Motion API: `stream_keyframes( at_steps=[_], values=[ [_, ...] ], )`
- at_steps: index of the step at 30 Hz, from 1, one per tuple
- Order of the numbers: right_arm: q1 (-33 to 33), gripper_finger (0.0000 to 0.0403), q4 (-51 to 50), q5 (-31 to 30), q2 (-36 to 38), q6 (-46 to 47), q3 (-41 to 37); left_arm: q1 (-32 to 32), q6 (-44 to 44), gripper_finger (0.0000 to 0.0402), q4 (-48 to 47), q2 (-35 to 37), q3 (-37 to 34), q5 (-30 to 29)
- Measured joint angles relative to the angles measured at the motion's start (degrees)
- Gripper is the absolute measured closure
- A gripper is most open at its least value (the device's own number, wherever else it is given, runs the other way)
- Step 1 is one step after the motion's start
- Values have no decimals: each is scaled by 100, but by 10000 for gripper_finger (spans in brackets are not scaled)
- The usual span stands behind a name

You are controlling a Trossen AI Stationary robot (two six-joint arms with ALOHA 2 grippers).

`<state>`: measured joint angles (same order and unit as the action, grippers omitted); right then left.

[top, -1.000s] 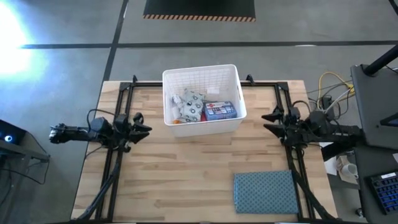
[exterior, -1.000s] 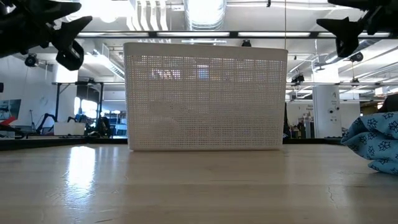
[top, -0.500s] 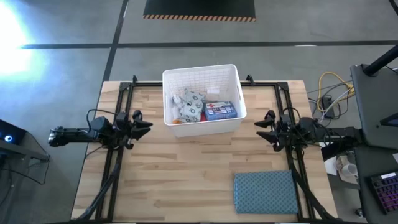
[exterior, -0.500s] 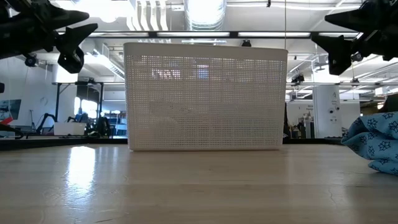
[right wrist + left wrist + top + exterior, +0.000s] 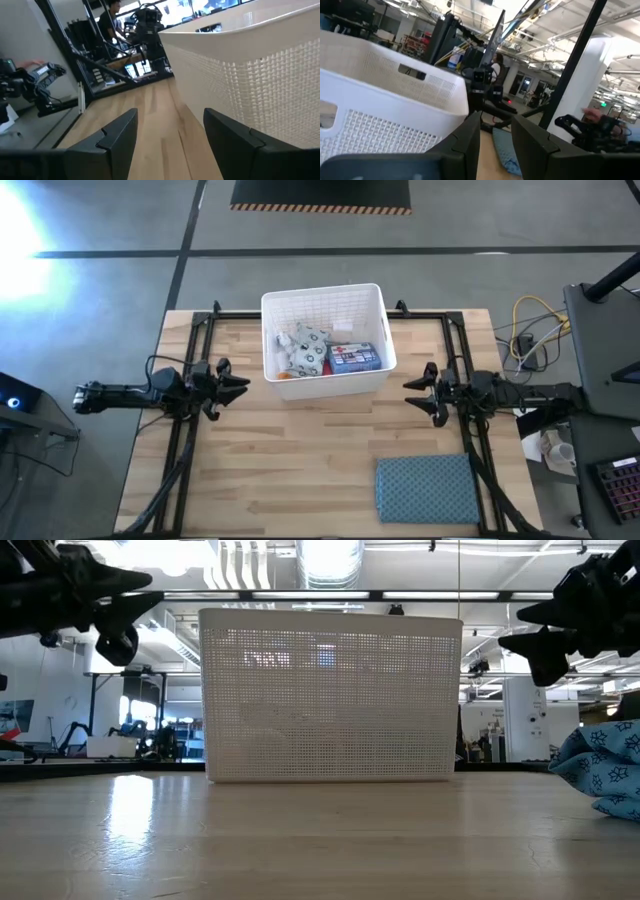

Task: Pick & place medical supplies in basket/bin
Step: Return to Home Position

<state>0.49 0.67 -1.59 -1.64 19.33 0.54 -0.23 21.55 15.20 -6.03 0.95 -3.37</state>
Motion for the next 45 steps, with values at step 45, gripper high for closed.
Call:
stream_keyframes(
  at_steps=[45],
  values=[
    [1,186,1,3,139,13,2,997,1,309,-666,-52,-35,4]
  ],
)
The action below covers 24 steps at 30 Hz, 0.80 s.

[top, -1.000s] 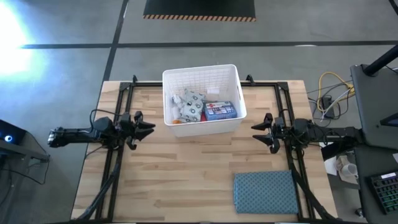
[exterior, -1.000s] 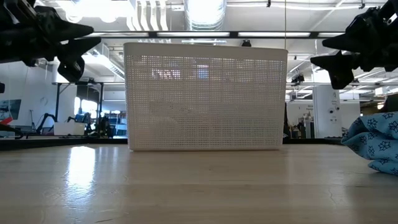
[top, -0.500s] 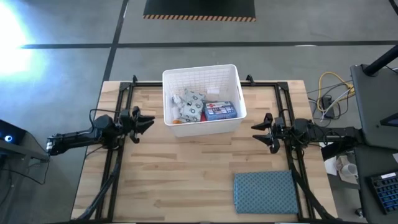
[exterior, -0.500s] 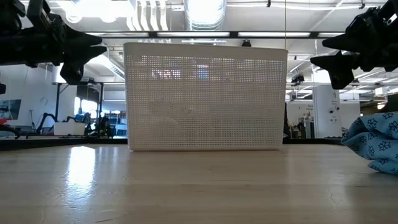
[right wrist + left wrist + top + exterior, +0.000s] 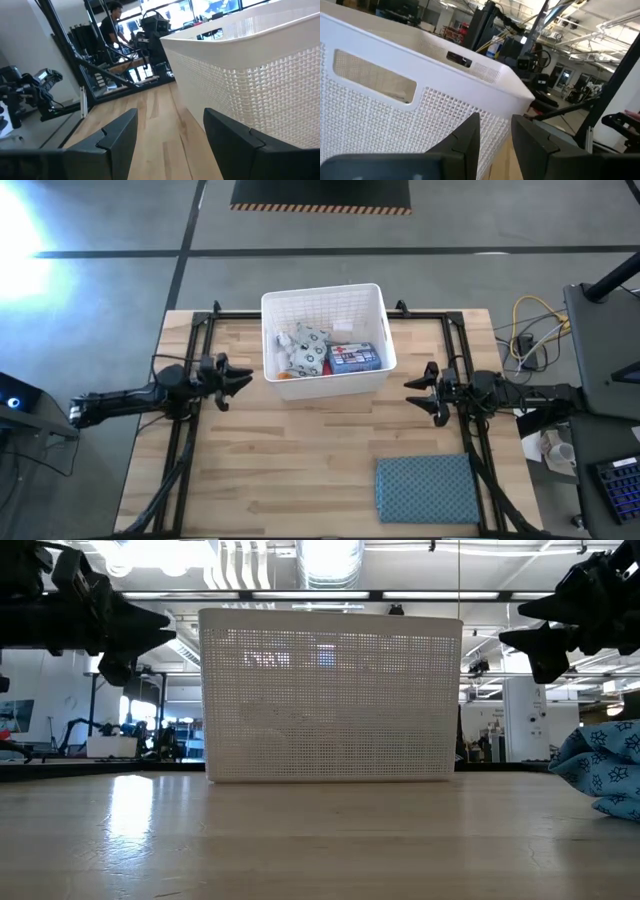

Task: Pick & place medical supplies in basket/bin
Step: Return to Home Position

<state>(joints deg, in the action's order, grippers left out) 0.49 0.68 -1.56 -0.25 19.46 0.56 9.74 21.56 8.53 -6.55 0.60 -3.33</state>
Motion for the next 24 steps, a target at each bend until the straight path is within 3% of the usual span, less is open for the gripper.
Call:
stream_keyframes(
  at_steps=[24],
  values=[
    [0,186,-3,0,-31,-1,0,0,0,309,-20,-1335,0,0]
  ],
)
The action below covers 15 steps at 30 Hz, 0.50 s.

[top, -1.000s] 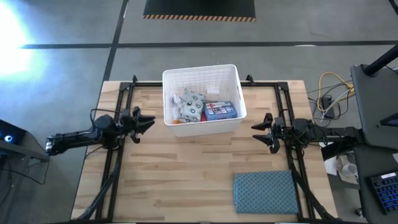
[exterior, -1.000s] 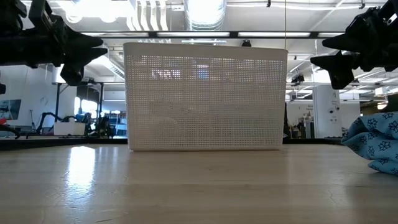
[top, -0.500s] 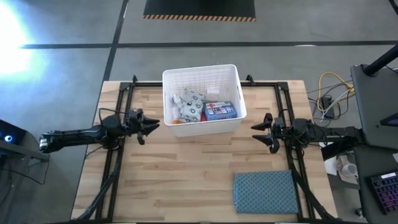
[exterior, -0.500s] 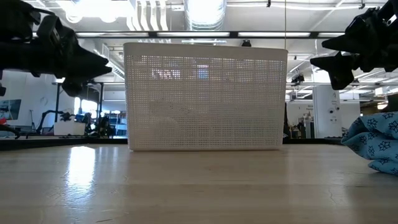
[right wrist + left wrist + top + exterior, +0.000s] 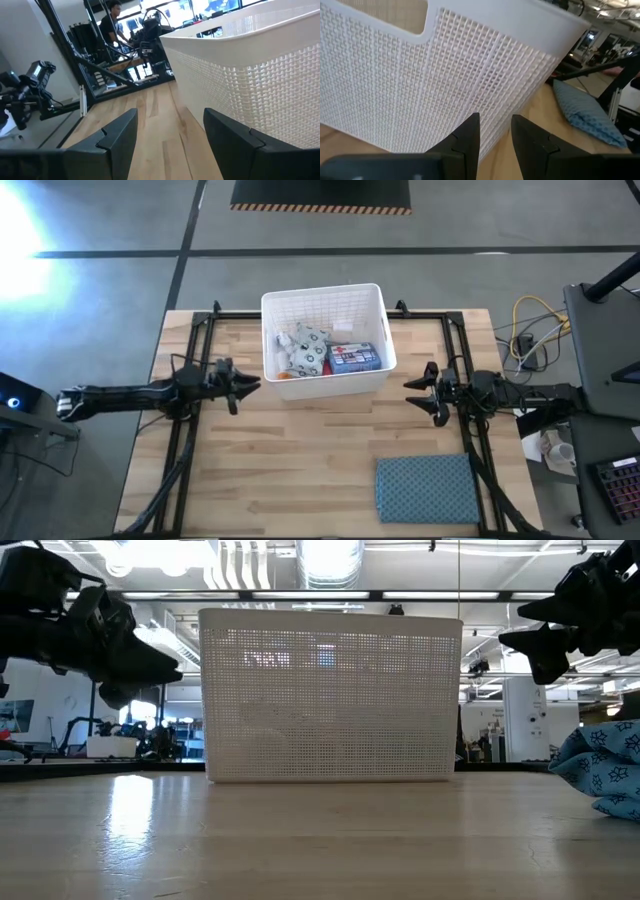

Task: Pick & place medical supplies in basket/bin
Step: Return to Home Position

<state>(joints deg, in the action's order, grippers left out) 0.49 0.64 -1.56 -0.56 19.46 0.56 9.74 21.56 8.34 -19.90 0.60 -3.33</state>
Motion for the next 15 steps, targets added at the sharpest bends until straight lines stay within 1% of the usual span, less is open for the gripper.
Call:
stream_keyframes(
  at_steps=[15],
  values=[
    [0,186,1,0,-2,0,0,-2,0,309,0,-499,0,0]
  ],
)
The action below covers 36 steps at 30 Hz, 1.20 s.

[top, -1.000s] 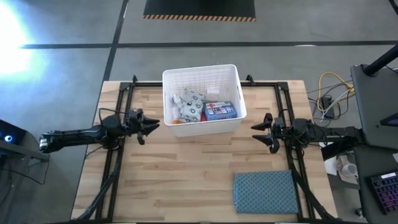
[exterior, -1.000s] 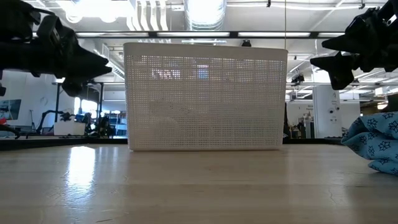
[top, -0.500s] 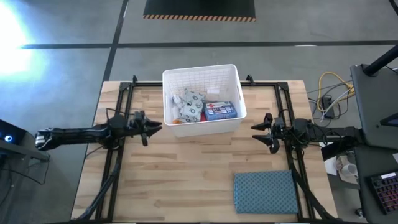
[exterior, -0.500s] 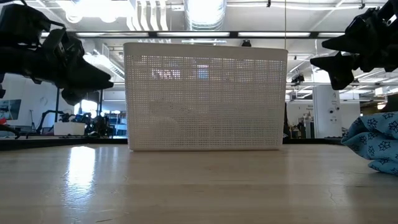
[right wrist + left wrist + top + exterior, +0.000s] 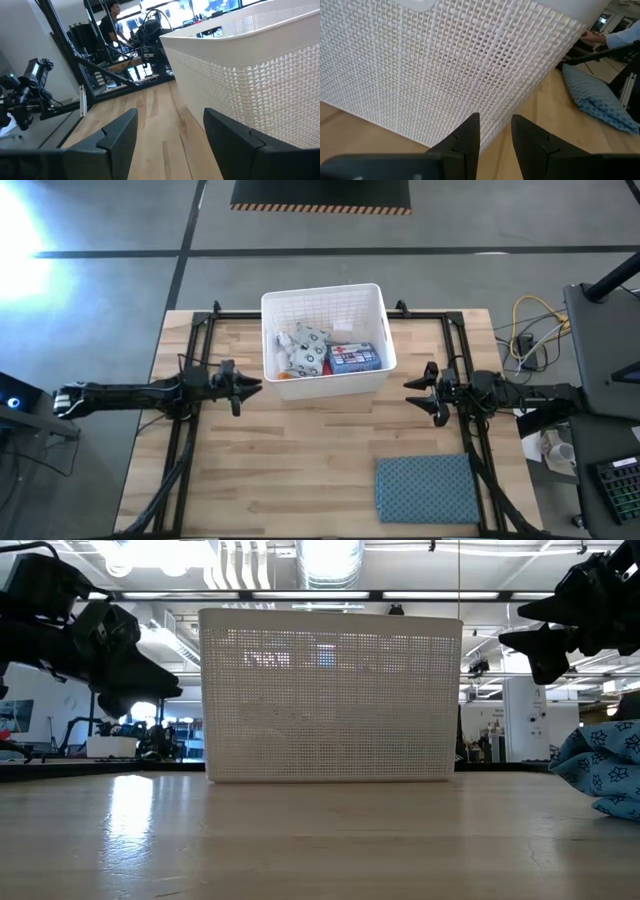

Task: Pick & place medical supplies in basket/bin
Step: Return to Home Position

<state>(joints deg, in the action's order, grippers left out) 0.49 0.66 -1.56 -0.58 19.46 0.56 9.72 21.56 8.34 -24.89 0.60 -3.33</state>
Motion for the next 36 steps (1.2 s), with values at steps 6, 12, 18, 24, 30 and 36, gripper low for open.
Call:
stream_keyframes(
  at_steps=[6,12,18,24,30,36],
  values=[
    [0,186,-1,0,0,-2,0,0,0,309,0,-94,0,0],
    [0,186,-1,1,0,-1,0,0,0,309,0,-96,0,0],
    [0,186,-1,1,0,-2,0,2,0,309,0,-96,0,1],
    [2,186,-1,2,0,-2,0,2,0,309,0,-96,0,0],
    [1,186,-1,2,0,-2,0,2,0,309,0,-96,0,0],
    [1,186,0,1,0,-2,0,2,0,309,0,-96,0,0]
  ],
)
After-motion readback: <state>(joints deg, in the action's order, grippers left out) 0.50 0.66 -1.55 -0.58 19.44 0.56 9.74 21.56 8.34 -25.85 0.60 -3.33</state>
